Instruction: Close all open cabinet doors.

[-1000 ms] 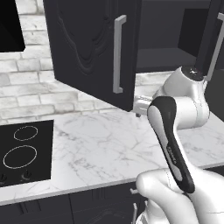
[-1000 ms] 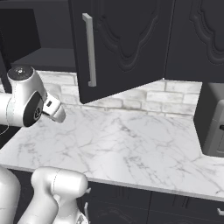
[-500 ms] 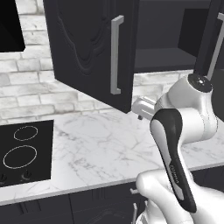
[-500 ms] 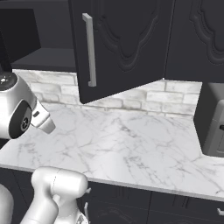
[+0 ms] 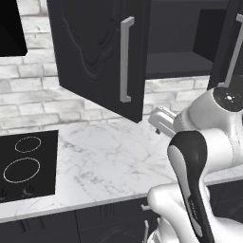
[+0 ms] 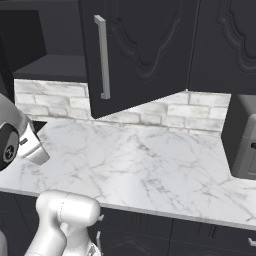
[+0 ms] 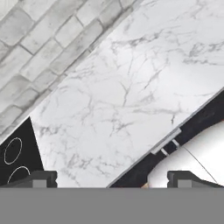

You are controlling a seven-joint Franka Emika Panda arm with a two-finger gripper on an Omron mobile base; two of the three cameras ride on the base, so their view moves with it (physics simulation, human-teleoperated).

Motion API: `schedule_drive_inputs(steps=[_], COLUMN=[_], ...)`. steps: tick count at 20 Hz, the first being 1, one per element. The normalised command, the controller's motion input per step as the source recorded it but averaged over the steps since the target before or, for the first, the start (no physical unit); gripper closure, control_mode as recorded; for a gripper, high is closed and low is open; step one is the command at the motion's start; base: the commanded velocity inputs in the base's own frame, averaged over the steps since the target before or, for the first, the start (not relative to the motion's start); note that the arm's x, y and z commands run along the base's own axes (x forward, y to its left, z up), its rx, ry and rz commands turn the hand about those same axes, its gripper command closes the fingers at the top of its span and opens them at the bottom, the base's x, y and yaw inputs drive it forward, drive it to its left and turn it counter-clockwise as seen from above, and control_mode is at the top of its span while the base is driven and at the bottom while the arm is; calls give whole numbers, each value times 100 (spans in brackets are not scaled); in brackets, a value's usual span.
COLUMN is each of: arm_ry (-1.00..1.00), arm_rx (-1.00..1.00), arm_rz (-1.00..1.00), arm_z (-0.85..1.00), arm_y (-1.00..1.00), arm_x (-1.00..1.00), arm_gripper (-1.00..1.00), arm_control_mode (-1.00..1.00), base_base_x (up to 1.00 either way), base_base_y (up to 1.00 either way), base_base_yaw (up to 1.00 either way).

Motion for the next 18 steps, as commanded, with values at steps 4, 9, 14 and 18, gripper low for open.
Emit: schedule_drive_inputs(steps=[4,9,14,18], arm_ry=[0,0,0,0], arm_rx=[11,14,12,9], arm_rz=[-2,0,0,0], arm_z=[15,17,16,14], arm_y=[-2,0,3,17], arm_x=[-43,-42,-40,-29], arm_gripper=[-100,-100,-100,-100], arm_control_mode=[-100,-100,-100,-100], base_base_x=[0,0,0,0], base_base_y=[0,0,0,0], base_base_yaw=[0,0,0,0])
